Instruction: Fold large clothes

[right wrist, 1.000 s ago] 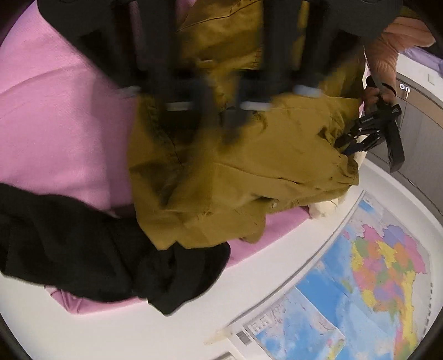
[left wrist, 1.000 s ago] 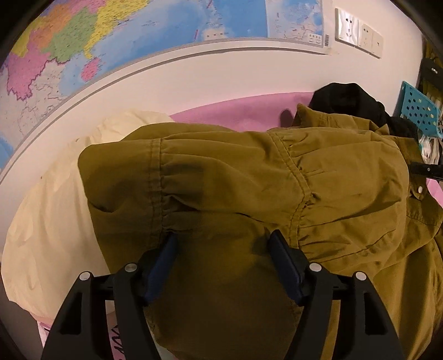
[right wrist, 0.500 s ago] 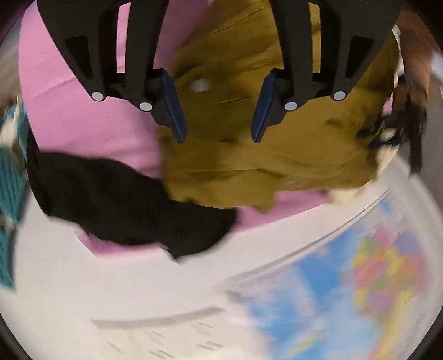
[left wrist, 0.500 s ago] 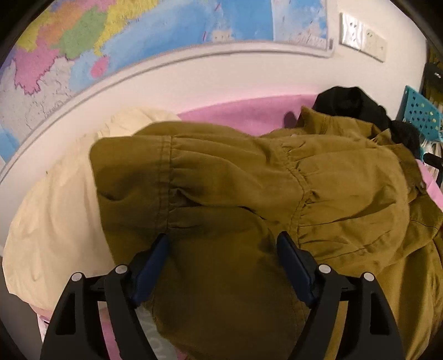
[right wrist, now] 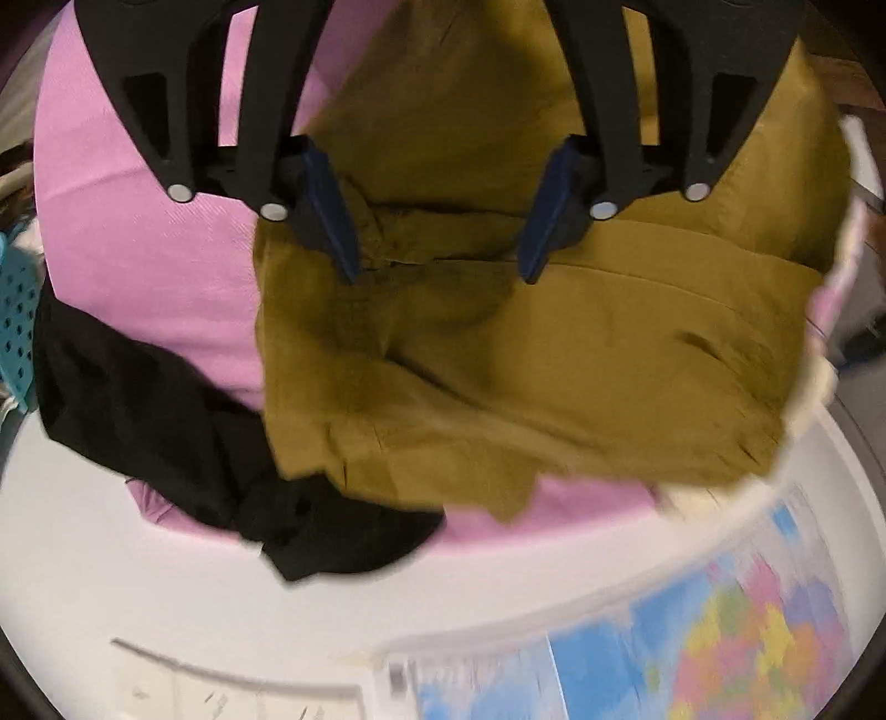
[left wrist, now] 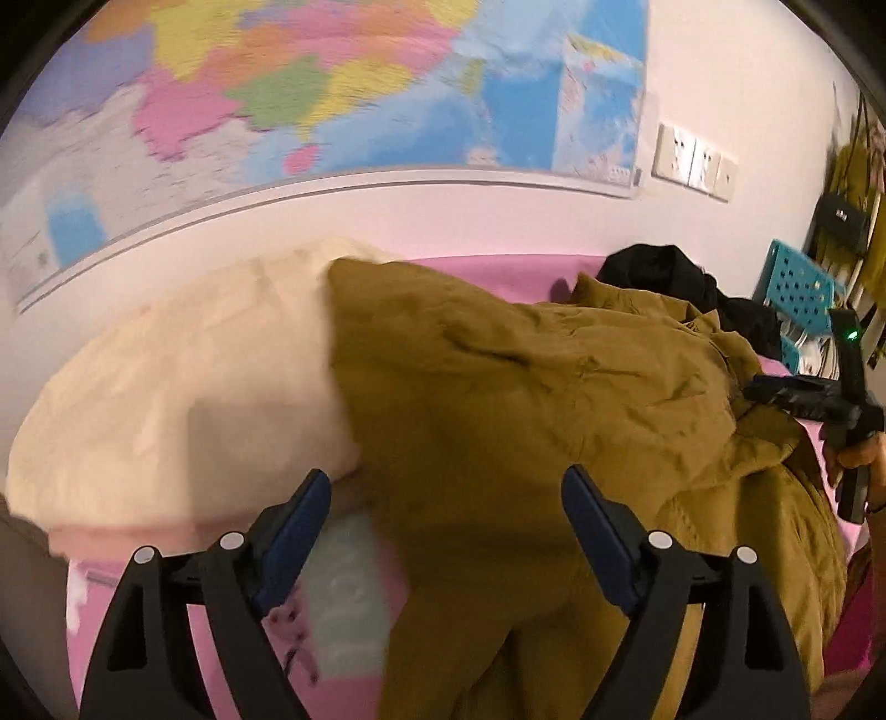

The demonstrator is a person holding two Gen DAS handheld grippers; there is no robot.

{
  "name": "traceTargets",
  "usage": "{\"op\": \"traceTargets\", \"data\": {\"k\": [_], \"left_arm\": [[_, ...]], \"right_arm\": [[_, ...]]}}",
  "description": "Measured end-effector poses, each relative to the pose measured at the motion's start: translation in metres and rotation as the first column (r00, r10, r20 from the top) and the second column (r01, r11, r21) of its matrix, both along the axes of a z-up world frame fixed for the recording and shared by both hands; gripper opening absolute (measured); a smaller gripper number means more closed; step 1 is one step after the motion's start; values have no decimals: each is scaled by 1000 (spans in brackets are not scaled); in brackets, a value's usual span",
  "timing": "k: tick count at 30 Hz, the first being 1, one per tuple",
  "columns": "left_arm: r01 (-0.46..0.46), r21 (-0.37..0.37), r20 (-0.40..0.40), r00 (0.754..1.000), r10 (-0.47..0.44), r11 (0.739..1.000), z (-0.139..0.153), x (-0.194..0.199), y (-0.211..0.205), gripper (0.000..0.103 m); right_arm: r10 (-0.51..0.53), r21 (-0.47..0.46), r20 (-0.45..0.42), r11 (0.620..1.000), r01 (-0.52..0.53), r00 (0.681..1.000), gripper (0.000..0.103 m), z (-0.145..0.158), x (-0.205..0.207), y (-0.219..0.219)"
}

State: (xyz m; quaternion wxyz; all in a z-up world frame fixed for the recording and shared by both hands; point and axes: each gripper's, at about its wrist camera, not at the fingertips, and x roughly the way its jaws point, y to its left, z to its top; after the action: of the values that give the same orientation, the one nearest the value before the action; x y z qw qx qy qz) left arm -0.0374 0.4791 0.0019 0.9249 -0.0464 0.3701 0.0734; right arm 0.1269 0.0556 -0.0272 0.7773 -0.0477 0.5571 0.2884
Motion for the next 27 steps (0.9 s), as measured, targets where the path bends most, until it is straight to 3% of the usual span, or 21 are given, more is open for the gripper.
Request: {"op": "traceTargets", "data": {"k": [4,8,10,17,20,25,26,27], "left_arm": [[-13,-22,-21,1000,12,1000,-16,-43,13,85],[8,-101,-83,996,-16,995,-43,-69,19,85],[18,-105,-108,994,-29,994,-53,-75,18,85],[56,-210,-176,980,-94,976,-85,-101,14,85],[85,-254,-155,980,-127,964,-87,-111,10,87],[149,-327,-124,972,-199,933,-87,-119,-7,87],[164,-340,-116,970,-215,926,-87,-120,-12,87],[163,-333,-118,970,-213,929,-87,-119,-18,85]], "right_arm": [[-2,137,-18,991,4,1000,72,35,-29,-33],[-40,197,-74,979,54,996,76,50,-67,-74],[-70,203,-118,975,93,991,82,50,-83,-94],[-95,206,-258,967,151,961,82,29,-142,-130],[-55,304,-288,942,145,956,82,27,-158,-132],[78,401,-282,915,44,956,65,22,-177,-109],[89,405,-281,914,34,956,53,21,-178,-105],[81,404,-309,913,54,948,23,17,-176,-103]]}}
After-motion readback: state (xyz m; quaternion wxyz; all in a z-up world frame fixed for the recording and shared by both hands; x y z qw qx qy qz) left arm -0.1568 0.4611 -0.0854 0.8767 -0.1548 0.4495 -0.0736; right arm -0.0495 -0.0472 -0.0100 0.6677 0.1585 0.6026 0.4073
